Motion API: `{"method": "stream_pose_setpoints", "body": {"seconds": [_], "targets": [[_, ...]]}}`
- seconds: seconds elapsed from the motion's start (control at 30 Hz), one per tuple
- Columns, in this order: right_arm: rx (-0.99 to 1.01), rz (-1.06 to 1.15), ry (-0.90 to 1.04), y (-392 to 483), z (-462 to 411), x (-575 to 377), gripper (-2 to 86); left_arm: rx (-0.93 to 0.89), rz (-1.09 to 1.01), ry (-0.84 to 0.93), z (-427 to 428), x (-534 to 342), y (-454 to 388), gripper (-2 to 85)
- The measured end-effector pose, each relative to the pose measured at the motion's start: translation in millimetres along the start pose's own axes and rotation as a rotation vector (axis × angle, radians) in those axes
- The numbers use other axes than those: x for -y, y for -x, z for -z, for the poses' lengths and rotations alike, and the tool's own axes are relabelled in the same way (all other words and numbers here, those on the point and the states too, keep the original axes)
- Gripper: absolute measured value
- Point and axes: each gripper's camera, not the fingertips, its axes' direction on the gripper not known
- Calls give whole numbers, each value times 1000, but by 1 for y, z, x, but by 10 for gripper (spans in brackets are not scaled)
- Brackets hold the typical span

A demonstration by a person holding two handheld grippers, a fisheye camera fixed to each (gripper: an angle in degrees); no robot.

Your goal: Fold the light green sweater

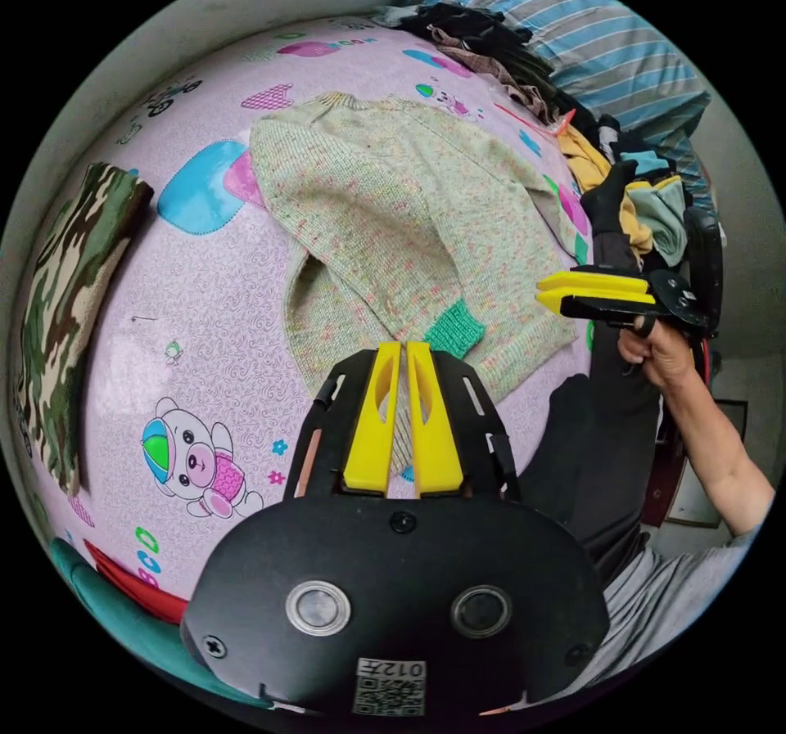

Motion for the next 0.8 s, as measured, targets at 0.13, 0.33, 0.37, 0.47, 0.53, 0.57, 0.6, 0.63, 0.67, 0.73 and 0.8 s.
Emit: {"method": "stream_pose_setpoints", "body": {"seconds": [0.13,0.33,0.37,0.47,0.53,0.57,0.6,0.63,0.67,0.73,0.8], "targets": [[-6,21,5,0,-27,21,81,-45,102,-2,-1,-9,23,7],[-9,9,107,-15,-66,40,21,-99,148,-19,9,-21,39,7],[-4,1,107,-18,-64,40,8,-111,150,-23,14,-22,41,7],[143,2,56,-23,-42,41,-6,-159,183,-100,43,-34,52,7],[244,1,22,-23,-28,44,-8,-182,217,-194,72,-48,64,7],[293,11,-6,-20,-19,48,-8,-193,246,-257,94,-58,74,7],[333,23,-31,-15,-12,54,-8,-196,261,-289,106,-64,79,7],[353,28,-42,-12,-9,58,-8,-189,291,-358,130,-78,88,8],[405,33,-67,-4,-5,66,-7,-163,324,-432,157,-93,96,8],[493,36,-104,9,-4,82,-5,-124,367,-539,194,-117,104,8],[587,27,-181,30,-6,102,6,-83,395,-634,226,-139,106,9]]}}
